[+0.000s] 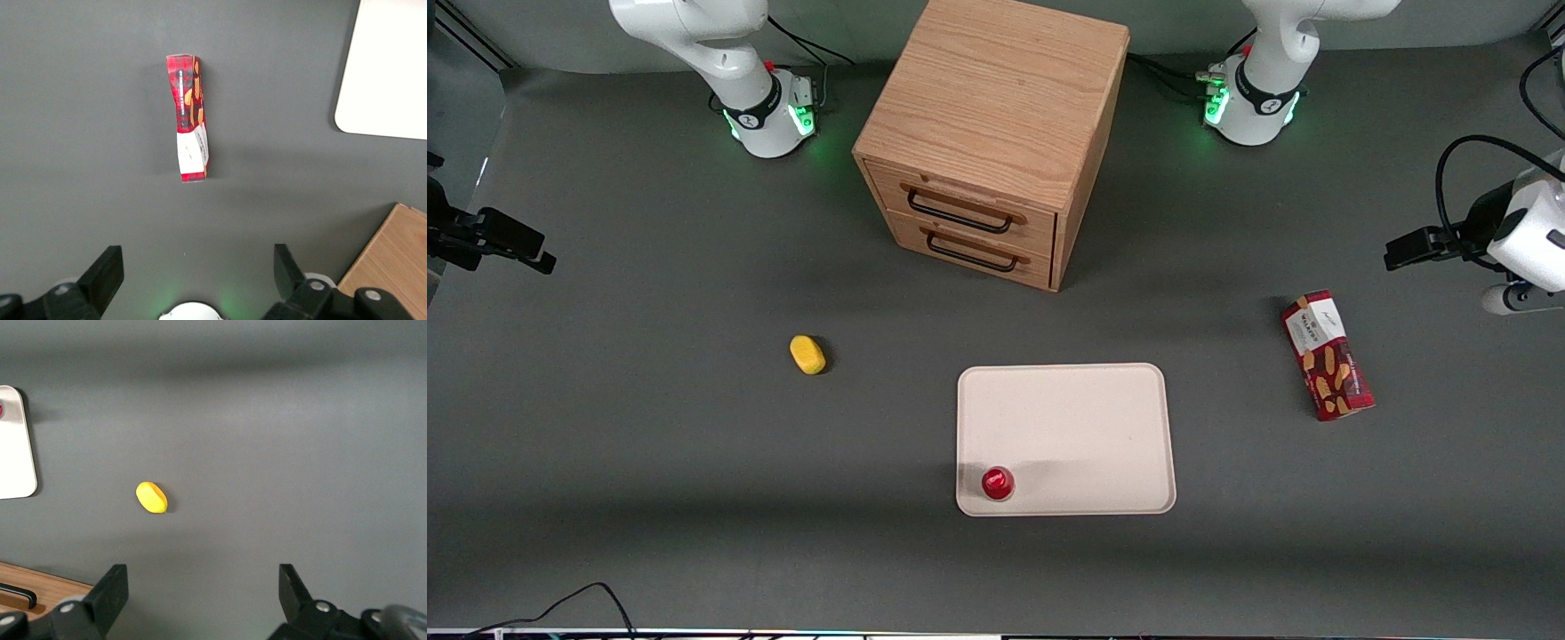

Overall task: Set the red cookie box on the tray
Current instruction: 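Move the left gripper down over the red tartan shortbread box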

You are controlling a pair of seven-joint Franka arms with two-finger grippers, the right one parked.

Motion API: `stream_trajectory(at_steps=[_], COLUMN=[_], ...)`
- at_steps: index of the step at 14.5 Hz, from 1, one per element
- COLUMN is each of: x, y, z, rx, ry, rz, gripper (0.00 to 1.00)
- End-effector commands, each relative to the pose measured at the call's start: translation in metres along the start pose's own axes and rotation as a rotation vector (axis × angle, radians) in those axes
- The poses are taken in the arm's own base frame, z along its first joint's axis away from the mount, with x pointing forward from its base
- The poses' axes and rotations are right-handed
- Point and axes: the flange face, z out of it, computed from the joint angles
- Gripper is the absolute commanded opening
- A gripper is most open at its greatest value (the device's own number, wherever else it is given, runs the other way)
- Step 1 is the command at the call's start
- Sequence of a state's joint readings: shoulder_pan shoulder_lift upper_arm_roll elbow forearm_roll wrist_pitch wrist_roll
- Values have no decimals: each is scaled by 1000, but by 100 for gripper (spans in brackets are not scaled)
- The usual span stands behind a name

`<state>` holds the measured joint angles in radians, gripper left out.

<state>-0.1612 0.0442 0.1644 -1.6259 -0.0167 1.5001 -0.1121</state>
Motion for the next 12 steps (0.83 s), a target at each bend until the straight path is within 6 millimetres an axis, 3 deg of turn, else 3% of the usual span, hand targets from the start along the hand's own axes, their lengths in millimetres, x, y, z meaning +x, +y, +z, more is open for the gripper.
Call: stream_trajectory(at_steps=[1,4,7,8,9,12], x=[4,9,28,40,50,60], y=[-3,0,-1,-3,-19,-43], z=[-6,-6,27,50,79,168], rx=[-13,-8,2,4,4,1], ry=[-24,-23,-65,-72,-56,28], rz=[34,34,74,66,36,-2], gripper=[100,100,100,100,100,100])
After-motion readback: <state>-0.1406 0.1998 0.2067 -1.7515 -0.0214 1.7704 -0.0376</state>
